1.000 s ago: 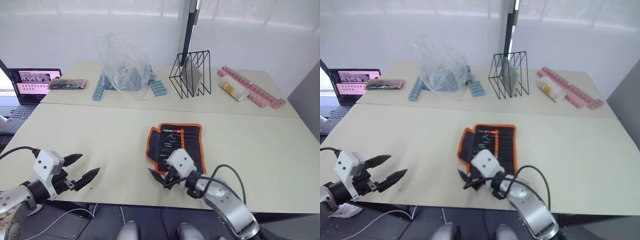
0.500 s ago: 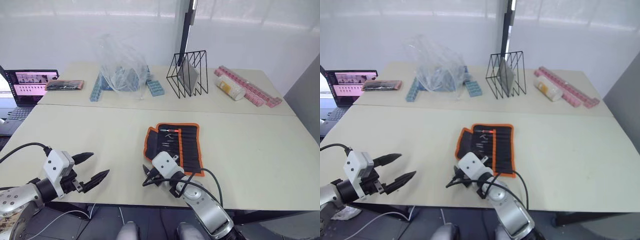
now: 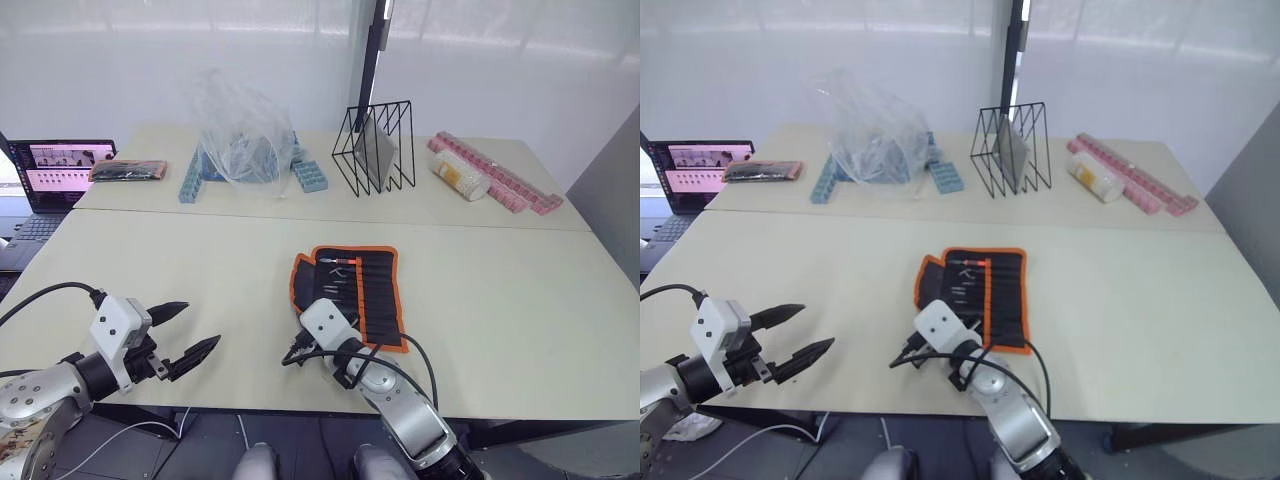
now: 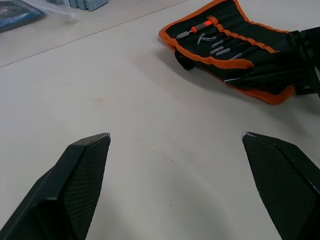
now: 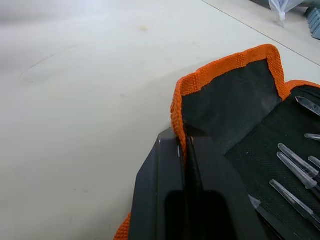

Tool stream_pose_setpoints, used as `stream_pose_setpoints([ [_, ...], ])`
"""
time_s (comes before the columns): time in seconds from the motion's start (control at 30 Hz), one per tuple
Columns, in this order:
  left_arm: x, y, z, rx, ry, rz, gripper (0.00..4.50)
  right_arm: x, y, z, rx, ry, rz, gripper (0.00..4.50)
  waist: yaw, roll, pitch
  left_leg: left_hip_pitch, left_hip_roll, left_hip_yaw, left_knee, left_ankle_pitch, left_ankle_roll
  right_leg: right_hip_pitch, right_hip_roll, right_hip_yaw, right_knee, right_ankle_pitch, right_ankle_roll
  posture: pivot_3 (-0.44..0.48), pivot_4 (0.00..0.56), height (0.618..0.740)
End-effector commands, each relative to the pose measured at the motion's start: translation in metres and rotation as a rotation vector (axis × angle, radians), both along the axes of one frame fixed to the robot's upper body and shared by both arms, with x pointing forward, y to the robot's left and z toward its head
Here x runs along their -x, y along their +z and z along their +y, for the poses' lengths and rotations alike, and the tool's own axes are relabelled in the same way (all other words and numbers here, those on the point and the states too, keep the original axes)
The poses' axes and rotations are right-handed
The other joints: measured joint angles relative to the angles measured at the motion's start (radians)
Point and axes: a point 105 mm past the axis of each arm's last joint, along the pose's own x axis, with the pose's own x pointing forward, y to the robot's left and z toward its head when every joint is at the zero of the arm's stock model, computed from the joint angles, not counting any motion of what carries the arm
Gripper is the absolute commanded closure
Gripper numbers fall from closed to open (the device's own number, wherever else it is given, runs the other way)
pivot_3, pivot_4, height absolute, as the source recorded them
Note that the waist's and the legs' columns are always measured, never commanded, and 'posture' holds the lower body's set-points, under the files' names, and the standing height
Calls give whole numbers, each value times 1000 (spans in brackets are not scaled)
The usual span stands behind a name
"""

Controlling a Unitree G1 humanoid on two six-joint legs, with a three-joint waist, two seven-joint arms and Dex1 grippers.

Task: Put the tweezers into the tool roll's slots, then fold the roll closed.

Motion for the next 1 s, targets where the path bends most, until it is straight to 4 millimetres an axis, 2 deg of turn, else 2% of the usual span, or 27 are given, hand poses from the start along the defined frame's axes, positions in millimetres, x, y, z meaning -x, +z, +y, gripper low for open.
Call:
stream_pose_setpoints([
  [0.03,0,8,-5,-7,-22,-26,0,0,12,1,-41,14,-36,4421,1,-3,-1,-2,1,4,1,0,0,-5,0,2,4,0,0,0,150,686],
  [0.27,0,7,-6,-5,-29,-16,0,3,12,2,-62,24,-18,4421,1,-4,-1,-7,0,2,6,0,0,-11,0,0,13,0,-1,0,150,684],
  [0.3,0,6,-6,-4,-30,-15,0,4,12,2,-64,28,-14,4421,7,-6,-3,-6,4,10,8,-2,-2,-18,0,2,15,1,-2,0,150,684],
  [0.37,-1,6,-6,-4,-33,-12,0,6,12,2,-73,40,-6,4421,21,-13,-7,-7,28,47,16,-10,-8,-42,2,5,24,6,-9,0,150,684],
  [0.4,-1,5,-7,-3,-37,-10,0,8,12,2,-72,51,-5,4421,16,-13,-7,-8,32,56,22,-15,-7,-45,5,6,27,6,-9,0,150,684],
  [0.57,-3,3,-8,-4,-57,-1,0,24,8,-4,-55,168,25,4421,5,-14,-7,-10,30,49,25,-17,-5,-41,7,1,29,6,-9,0,150,684],
  [0.73,-8,1,-13,-27,-125,8,0,42,5,-19,-26,334,42,4421,8,-14,-7,-10,29,46,27,-18,-5,-39,7,0,29,5,-9,0,150,684],
  [0.87,-17,0,-20,-85,-243,4,0,52,1,-37,36,473,63,4421,10,-13,-7,-10,29,45,30,-18,-4,-38,7,-2,29,5,-9,0,150,684],
  [1.0,-35,-5,-34,-190,-448,1,0,48,1,-56,106,554,49,4421,21,-12,-6,-11,28,44,33,-18,-4,-36,8,-3,29,5,-8,0,150,684],
])
